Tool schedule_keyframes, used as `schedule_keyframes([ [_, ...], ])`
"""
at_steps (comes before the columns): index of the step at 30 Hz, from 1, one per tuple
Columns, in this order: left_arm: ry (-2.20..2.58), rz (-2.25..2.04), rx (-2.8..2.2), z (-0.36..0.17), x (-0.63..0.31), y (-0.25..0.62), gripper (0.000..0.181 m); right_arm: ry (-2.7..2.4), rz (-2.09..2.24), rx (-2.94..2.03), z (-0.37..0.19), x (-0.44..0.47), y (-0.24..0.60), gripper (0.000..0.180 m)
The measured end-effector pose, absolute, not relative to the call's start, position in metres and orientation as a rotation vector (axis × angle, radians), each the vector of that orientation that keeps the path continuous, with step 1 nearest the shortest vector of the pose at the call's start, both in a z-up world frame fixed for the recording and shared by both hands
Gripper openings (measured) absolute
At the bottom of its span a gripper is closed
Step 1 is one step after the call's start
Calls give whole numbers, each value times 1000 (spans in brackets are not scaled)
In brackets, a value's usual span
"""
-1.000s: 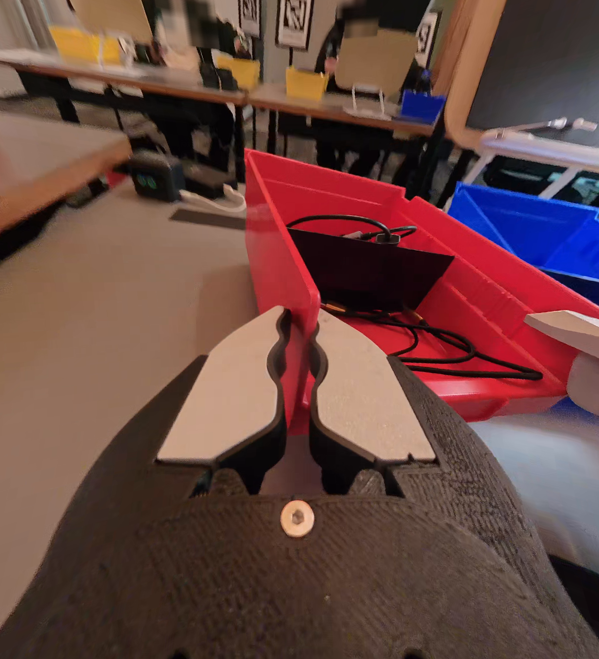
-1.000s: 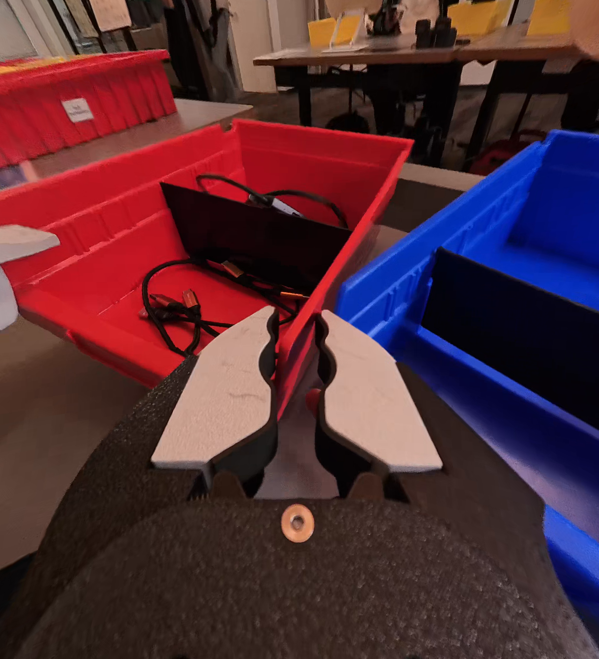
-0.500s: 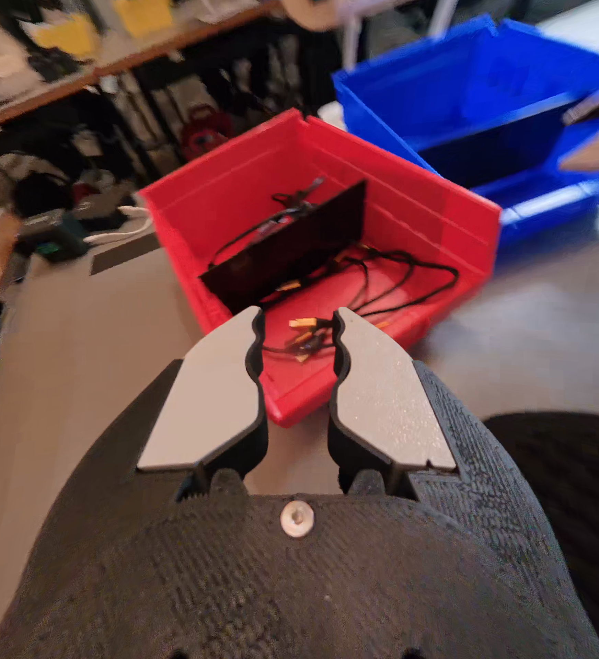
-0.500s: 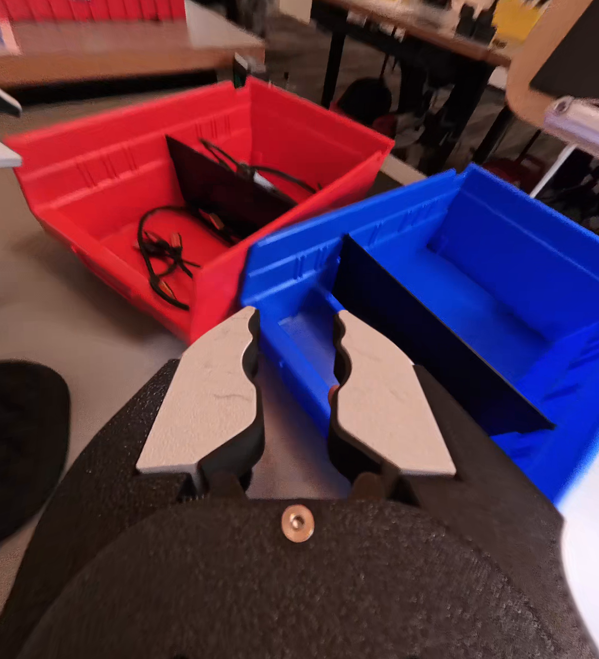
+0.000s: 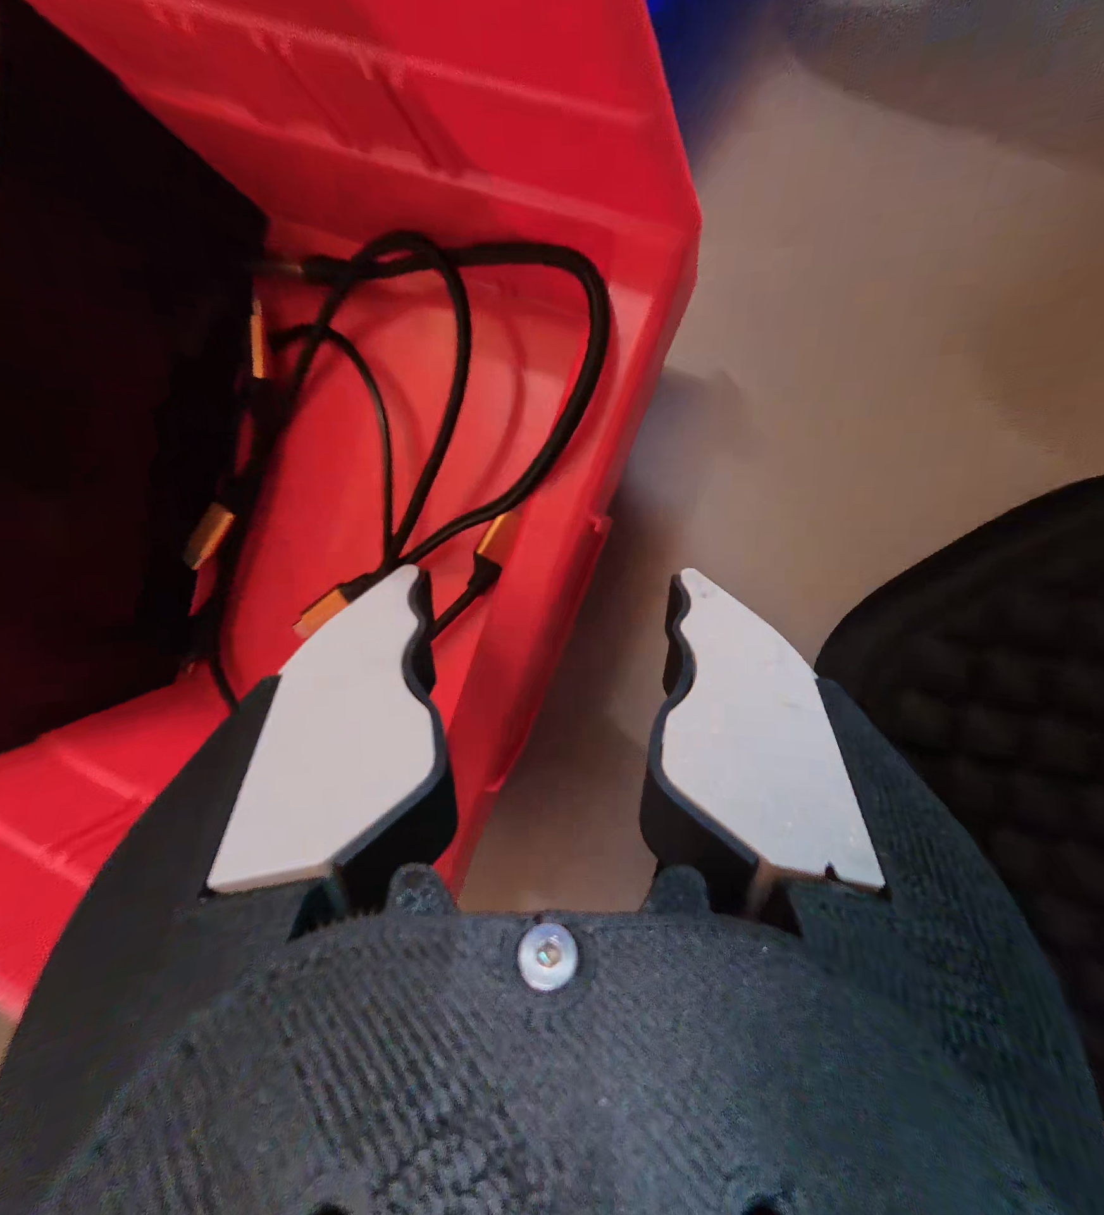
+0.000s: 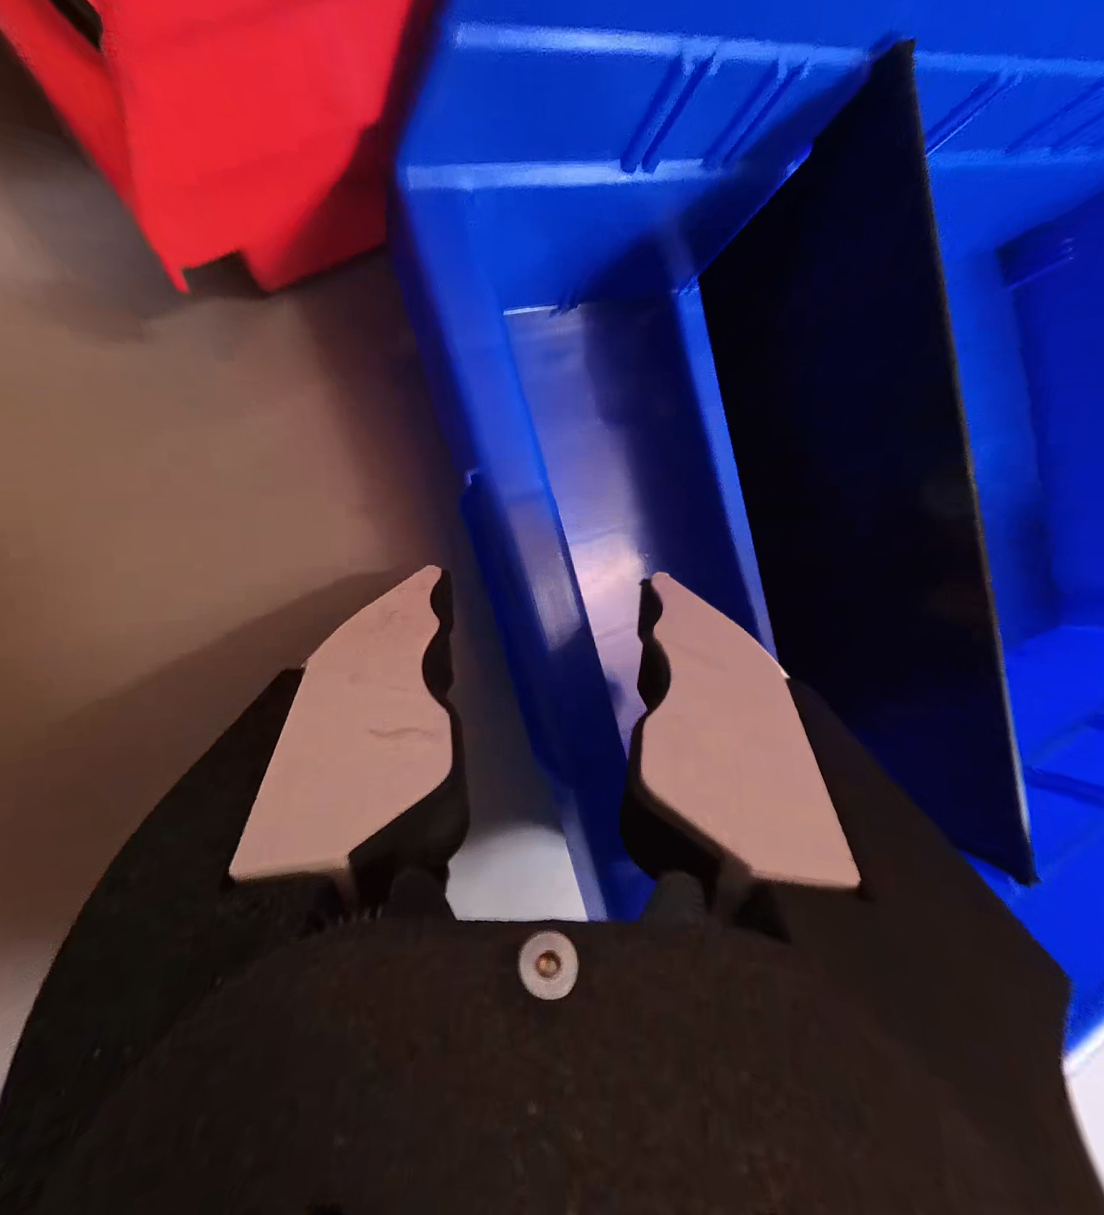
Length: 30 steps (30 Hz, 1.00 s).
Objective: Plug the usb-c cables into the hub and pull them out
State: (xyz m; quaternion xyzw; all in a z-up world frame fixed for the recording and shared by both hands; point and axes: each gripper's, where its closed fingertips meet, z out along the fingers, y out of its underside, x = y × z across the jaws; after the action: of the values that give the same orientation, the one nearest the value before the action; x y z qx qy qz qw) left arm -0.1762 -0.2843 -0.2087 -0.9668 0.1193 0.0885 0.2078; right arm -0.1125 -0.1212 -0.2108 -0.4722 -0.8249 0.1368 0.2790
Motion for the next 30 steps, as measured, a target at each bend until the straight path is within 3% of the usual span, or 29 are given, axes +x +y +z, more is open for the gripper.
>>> schedule_keyframes([
  [1, 345, 221, -2708, -214, -175, -284, 70, -2226, 340, -1265, -214, -112, -119, 52],
  [3, 360, 243, -2716, -219, -180, -281, 66, -2232, 301, -1261, -216, -110, -115, 42],
  [6, 383, 313, -2722, -224, -188, -280, 46, -2239, 290, -1255, -216, -107, -115, 40],
  [13, 364, 286, -2673, -227, -177, -269, 33, -2206, 231, -1238, -216, -74, -104, 30],
  [30, 339, 344, -2609, -226, -221, -242, 34, -2023, 31, -1508, -216, 76, 74, 29],
])
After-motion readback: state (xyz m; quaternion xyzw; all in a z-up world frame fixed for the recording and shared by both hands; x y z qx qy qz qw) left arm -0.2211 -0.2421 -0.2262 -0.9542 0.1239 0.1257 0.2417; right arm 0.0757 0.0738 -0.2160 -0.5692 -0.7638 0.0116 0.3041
